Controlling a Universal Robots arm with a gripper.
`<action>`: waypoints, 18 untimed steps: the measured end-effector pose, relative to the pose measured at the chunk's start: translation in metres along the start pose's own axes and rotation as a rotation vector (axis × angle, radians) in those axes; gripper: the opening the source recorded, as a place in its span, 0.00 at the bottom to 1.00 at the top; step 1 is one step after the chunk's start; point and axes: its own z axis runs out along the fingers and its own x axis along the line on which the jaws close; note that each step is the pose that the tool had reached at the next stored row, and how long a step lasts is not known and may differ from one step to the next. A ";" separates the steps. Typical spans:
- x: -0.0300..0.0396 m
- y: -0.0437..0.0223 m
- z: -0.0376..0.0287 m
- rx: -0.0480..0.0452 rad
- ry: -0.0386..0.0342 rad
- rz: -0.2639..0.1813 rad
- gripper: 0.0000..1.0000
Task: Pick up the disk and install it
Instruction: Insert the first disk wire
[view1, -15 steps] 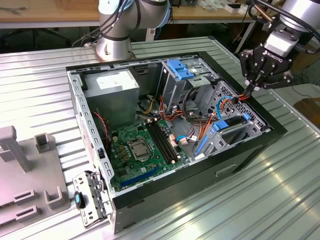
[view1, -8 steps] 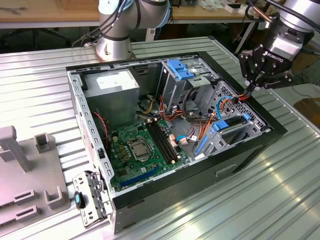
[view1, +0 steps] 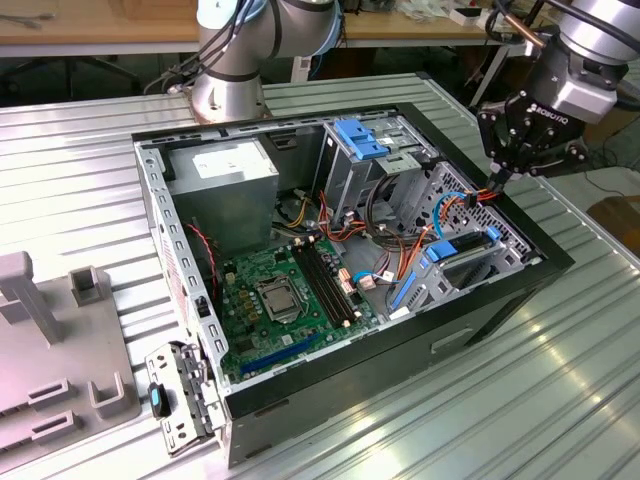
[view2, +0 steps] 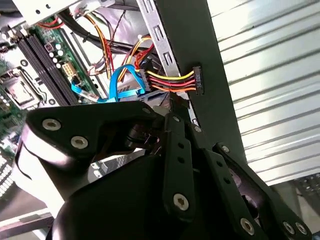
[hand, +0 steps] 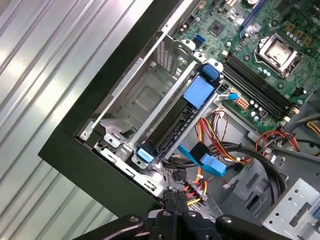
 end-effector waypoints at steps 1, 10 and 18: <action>0.0000 -0.0001 0.0001 0.0001 -0.0006 -0.015 0.11; 0.0007 -0.0008 0.0010 0.0019 -0.0107 -0.308 0.11; 0.0018 -0.0021 0.0011 0.0032 -0.0157 -0.441 0.11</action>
